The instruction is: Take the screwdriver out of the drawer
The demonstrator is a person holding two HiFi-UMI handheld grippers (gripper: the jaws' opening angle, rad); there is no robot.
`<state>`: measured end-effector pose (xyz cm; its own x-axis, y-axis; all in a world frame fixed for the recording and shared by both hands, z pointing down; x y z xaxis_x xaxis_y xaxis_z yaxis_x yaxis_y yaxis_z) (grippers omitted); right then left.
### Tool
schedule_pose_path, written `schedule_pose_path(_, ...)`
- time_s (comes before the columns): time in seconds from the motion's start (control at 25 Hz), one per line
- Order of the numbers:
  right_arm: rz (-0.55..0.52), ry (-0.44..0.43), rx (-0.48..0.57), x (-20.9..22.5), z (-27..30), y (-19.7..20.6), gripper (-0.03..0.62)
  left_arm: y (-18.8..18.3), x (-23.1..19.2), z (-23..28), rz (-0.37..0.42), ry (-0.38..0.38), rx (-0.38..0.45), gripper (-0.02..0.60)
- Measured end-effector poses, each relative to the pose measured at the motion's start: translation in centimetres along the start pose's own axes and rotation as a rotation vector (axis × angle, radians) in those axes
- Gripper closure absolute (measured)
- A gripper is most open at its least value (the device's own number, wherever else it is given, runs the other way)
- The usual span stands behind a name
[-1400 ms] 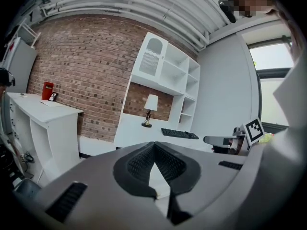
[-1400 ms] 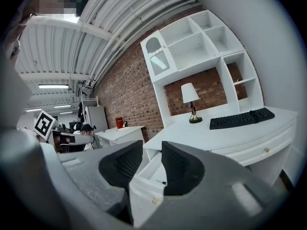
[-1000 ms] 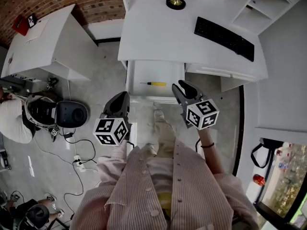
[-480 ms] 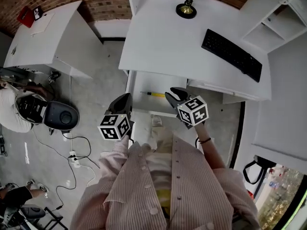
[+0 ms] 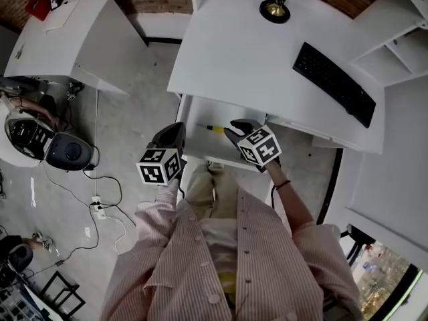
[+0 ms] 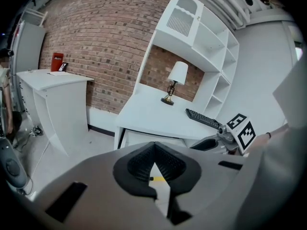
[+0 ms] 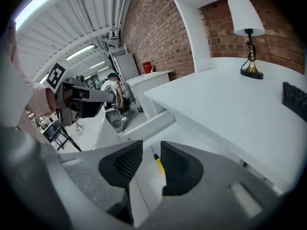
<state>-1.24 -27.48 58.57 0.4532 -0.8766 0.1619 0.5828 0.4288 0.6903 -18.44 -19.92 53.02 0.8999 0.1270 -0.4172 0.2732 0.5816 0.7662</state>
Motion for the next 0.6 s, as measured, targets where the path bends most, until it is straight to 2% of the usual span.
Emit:
schedule_pose_path(0.32,-0.109,-0.046,-0.159,0.3,5.5,2.6,0.485,1.6,-2.1,1.9,-0.022,0.023,-0.097,0.583)
schedule_pose_path(0.6,-0.193,-0.066,-0.274,0.7,10.4,5.0,0.484,1.9,-3.6,3.6,-0.010,0.035,-0.169,0.583)
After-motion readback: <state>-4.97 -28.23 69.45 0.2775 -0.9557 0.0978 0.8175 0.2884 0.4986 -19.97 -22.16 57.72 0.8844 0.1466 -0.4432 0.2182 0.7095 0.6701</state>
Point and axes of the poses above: the fingertips, and each gripper's own axes: z forward along the fingers, x to its right, y out of its underside, the point moved 5 cm from there along -z, backward along the fingers, and after that the axes turned 10 degrees about y, right-handed, at the moved point
